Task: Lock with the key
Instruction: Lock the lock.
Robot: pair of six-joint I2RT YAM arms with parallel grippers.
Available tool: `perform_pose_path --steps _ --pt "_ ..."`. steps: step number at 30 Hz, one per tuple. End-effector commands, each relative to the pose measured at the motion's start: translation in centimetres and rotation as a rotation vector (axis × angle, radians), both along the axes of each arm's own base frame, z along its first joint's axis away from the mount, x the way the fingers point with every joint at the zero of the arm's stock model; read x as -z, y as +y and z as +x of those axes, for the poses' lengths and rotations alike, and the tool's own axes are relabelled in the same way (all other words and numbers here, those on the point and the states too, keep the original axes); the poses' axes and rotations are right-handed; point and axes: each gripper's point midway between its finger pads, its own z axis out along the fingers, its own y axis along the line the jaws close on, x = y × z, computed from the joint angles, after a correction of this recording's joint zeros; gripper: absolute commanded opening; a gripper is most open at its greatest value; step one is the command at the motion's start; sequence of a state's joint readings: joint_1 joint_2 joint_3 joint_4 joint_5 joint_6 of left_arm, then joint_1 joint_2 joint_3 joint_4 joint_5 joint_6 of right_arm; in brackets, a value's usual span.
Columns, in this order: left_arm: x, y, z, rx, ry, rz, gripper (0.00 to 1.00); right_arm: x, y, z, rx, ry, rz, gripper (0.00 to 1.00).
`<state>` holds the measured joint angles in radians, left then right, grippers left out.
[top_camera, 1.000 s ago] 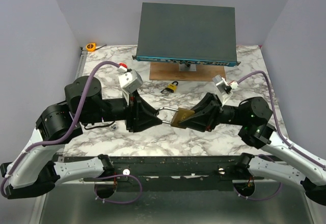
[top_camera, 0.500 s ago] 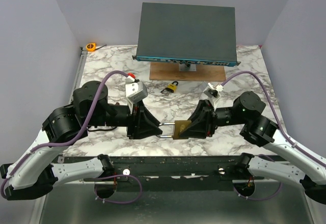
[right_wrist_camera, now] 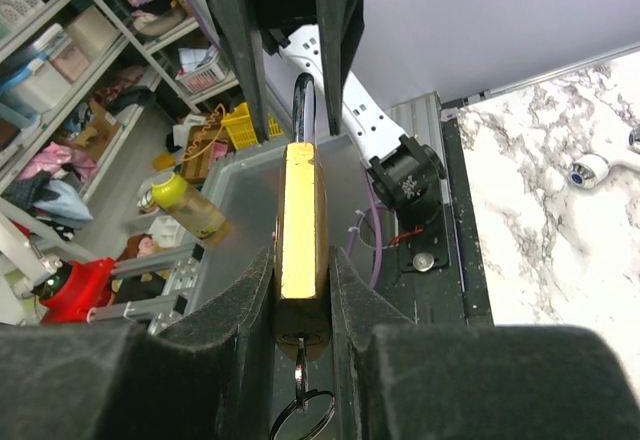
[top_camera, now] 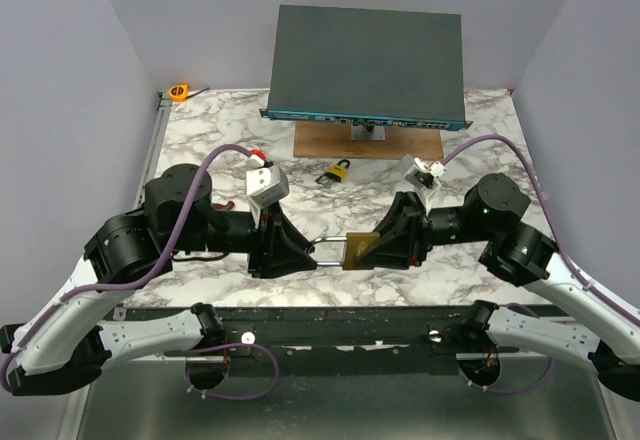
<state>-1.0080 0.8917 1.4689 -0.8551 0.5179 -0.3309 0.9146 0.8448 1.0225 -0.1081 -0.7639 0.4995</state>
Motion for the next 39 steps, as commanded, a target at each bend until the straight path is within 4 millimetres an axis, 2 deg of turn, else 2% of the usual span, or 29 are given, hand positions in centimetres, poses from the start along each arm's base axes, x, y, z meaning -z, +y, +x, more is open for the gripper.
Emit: perform_pose_path --steps 1,4,15,20,23,28,29,39 --pt "-2.0 0.0 0.7 -0.063 -0.01 -0.095 0.36 -3.0 -0.5 0.0 0.027 -0.069 0.078 0.01" --pt "-2.2 -0.1 1.1 -0.09 0.005 -0.11 0.33 -3.2 -0.7 0.1 0.041 -0.076 0.087 0.01" --pt "-1.5 -0.8 1.2 -0.088 0.036 -0.114 0.3 -4.6 -1.6 -0.1 0.072 -0.1 0.134 0.01" --pt "-2.1 -1.0 1.0 -0.074 0.042 -0.139 0.29 -4.3 -1.7 -0.5 0.056 -0.095 0.129 0.01" --pt "-2.5 -1.1 0.9 -0.068 0.044 -0.151 0.22 -4.1 -1.7 -0.4 0.06 -0.09 0.127 0.01" --pt "-2.2 -1.3 0.8 -0.057 0.052 -0.148 0.02 -4.3 -1.8 -0.2 0.08 -0.089 0.138 0.01" --pt "-2.1 -1.3 0.8 -0.055 0.055 -0.148 0.0 -4.4 -1.8 -0.1 0.087 -0.09 0.139 0.01" --pt "-1.9 -1.9 1.3 -0.069 0.062 -0.151 0.0 -4.5 -0.7 0.4 0.069 -0.07 0.168 0.01"
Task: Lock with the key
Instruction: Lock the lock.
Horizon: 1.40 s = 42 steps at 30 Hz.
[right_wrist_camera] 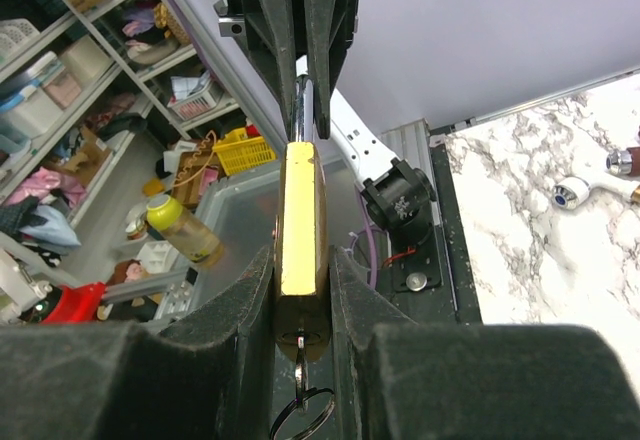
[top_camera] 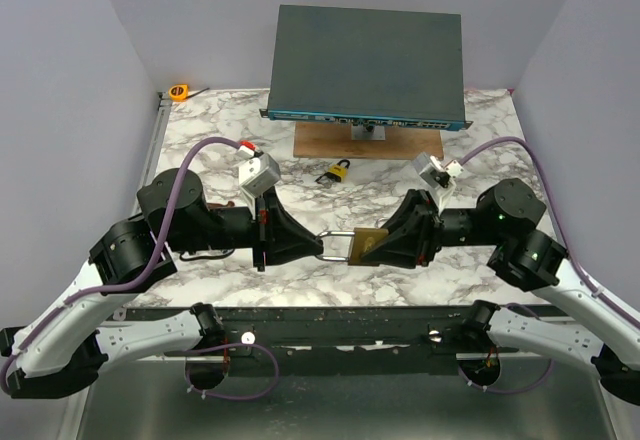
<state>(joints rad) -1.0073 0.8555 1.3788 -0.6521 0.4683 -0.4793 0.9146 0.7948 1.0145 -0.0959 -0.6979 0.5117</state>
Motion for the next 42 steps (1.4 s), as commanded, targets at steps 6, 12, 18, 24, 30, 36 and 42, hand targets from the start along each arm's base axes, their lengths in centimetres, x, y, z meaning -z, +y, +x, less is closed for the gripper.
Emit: perform_pose_path --steps 6,12,18,24,30,36,42 --pt "0.5 -1.2 1.2 -0.032 0.016 -0.016 0.0 -3.3 0.8 1.3 0.047 -0.024 0.144 0.01" --pt "1.1 -2.2 2.0 -0.052 0.048 -0.021 0.0 -2.5 1.7 2.5 0.075 0.005 0.135 0.01" --pt "0.8 -2.8 2.4 -0.061 0.068 -0.048 0.0 -2.4 2.2 3.6 0.121 0.016 0.136 0.01" --pt "1.9 -3.5 2.9 -0.076 0.104 -0.041 0.0 -2.2 2.8 5.3 0.19 0.05 0.136 0.01" --pt "2.9 -3.8 3.1 -0.082 0.123 -0.032 0.0 -2.1 3.6 6.6 0.225 0.079 0.138 0.01" --pt "3.6 -4.2 2.8 -0.061 0.142 -0.022 0.0 -2.4 4.3 7.1 0.229 0.076 0.145 0.01" --pt "4.1 -4.5 2.1 -0.024 0.167 -0.029 0.0 -2.6 4.8 7.7 0.234 0.062 0.16 0.01"
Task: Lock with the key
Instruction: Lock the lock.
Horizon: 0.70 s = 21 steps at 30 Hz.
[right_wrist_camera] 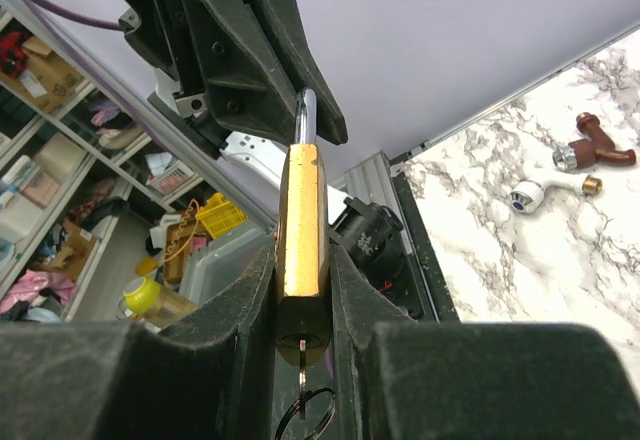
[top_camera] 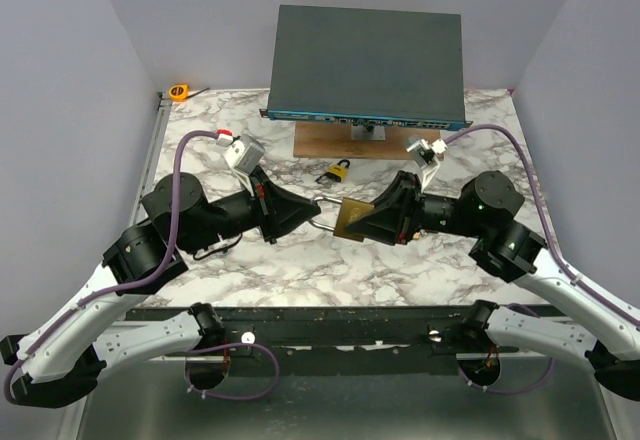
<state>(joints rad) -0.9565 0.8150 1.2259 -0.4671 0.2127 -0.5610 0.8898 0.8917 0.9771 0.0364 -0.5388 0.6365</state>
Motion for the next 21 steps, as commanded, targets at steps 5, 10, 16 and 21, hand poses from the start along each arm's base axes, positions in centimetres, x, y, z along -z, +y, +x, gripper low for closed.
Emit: perform_pose_path --steps 5,10,16,21 --pt "2.8 -4.3 -4.9 0.323 0.145 0.006 0.0 -4.1 2.9 3.0 0.073 -0.103 0.143 0.01" --pt "2.6 -4.3 -6.1 0.363 0.144 0.0 0.0 -4.4 3.4 3.4 0.072 -0.113 0.144 0.01" --pt "3.0 -4.2 -6.9 0.378 0.151 0.006 0.0 -5.0 3.6 3.9 0.09 -0.12 0.155 0.01" --pt "2.4 -3.1 -6.1 0.306 0.114 0.008 0.0 -5.1 3.8 3.8 0.077 -0.118 0.15 0.01"
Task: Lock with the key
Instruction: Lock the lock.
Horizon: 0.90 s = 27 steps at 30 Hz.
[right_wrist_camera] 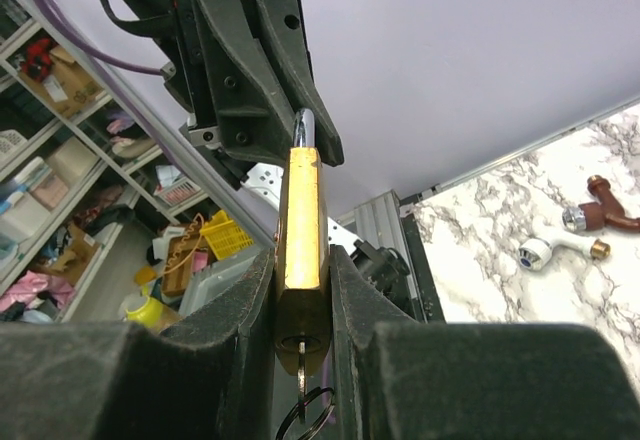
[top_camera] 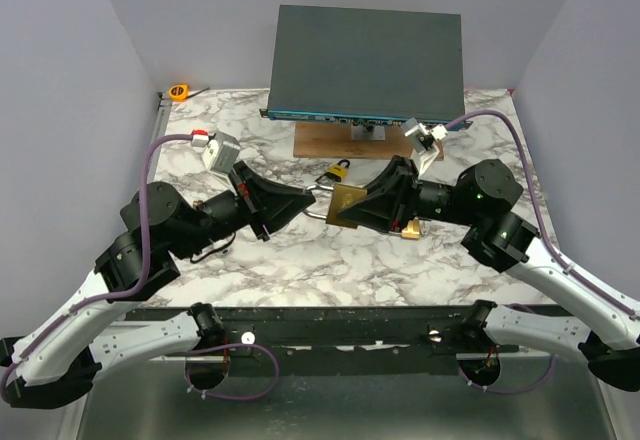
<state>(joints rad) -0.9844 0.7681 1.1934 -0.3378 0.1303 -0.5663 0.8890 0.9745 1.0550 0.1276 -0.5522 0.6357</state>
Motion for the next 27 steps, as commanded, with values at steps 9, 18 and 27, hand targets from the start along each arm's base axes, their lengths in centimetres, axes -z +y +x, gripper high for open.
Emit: perform_pose_path --steps 9,18,27 --pt "-0.6 0.6 -4.6 0.167 -0.036 0.047 0.0 -1.1 1.3 1.8 0.079 -0.059 0.066 0.3" --pt "-5.9 3.2 -5.5 0.144 -0.142 -0.026 0.0 -0.1 -0.3 0.3 0.063 -0.078 0.074 0.65" --pt "-9.3 5.6 -6.0 0.101 -0.193 -0.079 0.0 1.6 -2.5 -2.8 -0.015 -0.141 0.076 0.8"
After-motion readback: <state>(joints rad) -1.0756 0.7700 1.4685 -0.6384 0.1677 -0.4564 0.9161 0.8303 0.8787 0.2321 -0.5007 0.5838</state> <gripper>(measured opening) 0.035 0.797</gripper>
